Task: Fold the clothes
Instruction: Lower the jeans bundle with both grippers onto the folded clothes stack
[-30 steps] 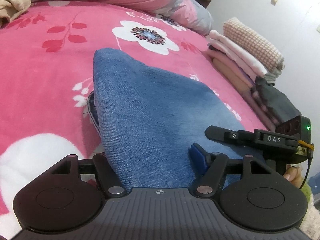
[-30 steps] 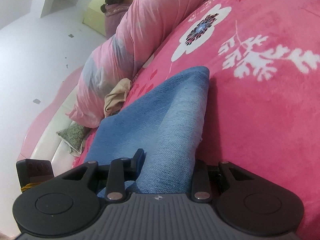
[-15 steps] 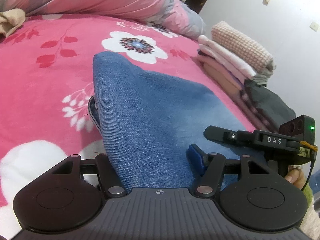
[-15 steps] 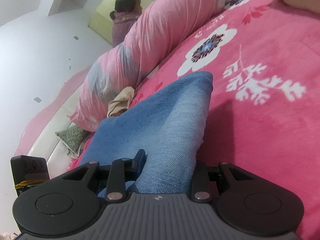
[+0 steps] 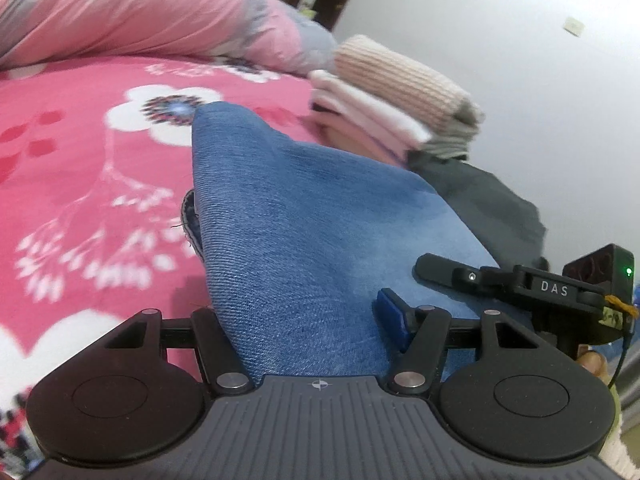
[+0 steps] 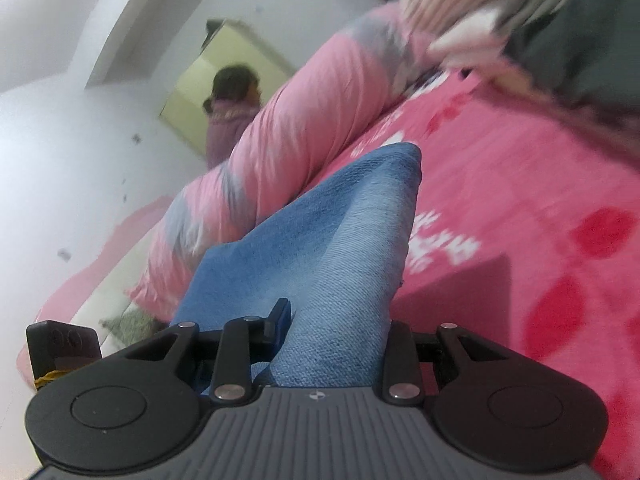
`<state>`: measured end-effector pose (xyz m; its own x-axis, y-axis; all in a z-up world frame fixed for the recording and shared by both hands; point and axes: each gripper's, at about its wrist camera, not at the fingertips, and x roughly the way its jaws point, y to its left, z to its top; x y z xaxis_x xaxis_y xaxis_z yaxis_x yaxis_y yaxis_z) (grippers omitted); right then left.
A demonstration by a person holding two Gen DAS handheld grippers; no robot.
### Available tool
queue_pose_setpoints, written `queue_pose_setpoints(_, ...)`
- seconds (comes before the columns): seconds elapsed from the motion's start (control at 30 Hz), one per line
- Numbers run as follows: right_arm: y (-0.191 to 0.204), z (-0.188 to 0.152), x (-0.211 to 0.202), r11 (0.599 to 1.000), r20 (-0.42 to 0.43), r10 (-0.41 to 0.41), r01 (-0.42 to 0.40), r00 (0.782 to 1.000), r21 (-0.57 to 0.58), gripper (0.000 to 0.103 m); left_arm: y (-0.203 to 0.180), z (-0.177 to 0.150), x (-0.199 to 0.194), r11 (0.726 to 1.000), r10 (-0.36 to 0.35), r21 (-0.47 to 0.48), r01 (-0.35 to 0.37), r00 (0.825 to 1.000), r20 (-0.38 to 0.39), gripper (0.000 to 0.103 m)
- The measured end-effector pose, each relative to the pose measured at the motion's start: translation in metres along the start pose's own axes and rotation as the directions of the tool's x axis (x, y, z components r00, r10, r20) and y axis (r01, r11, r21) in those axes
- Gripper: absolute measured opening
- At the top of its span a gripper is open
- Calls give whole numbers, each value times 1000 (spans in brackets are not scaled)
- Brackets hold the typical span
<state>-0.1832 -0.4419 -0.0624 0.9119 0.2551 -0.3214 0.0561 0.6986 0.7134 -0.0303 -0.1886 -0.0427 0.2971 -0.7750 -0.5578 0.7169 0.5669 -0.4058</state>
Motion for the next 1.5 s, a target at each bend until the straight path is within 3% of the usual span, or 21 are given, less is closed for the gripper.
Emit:
queue_pose_setpoints(0.17,-4,5,-41,997,137,-73,67,988,46,32,-30,19,22,995,-87,47,87,996,-19,60)
queue_pose_setpoints(0.37,-13,7,-93,983,329,-162,123,930,136,32,-72,45,59,972,-208,98,213,976,-63,59)
queue_pose_setpoints(0.53,-20,9,-122,960,465,-267,192,844,204,32,-103,64,97,941,-299,134,311,949,-104,57)
queue_pose_setpoints(0.7,-27,18,-135,935,562,-349,240,750,261,32,-124,86,140,896,-407,129,424,902,-142,56)
queue_pose_setpoints(0.93,-57,41,-130,899,638,-436,278,635,338,32,-150,121,210,845,-503,92,527,841,-197,56)
queue_pose_setpoints(1.1,-83,60,-114,874,663,-485,294,570,387,32,-156,145,265,824,-544,31,566,804,-242,56)
queue_pose_setpoints(1.27,-113,79,-106,855,669,-518,287,533,433,32,-165,159,309,824,-536,36,566,797,-278,56)
queue_pose_setpoints(1.5,-139,91,-95,837,671,-544,267,503,479,32,-171,168,340,813,-552,36,582,788,-275,56)
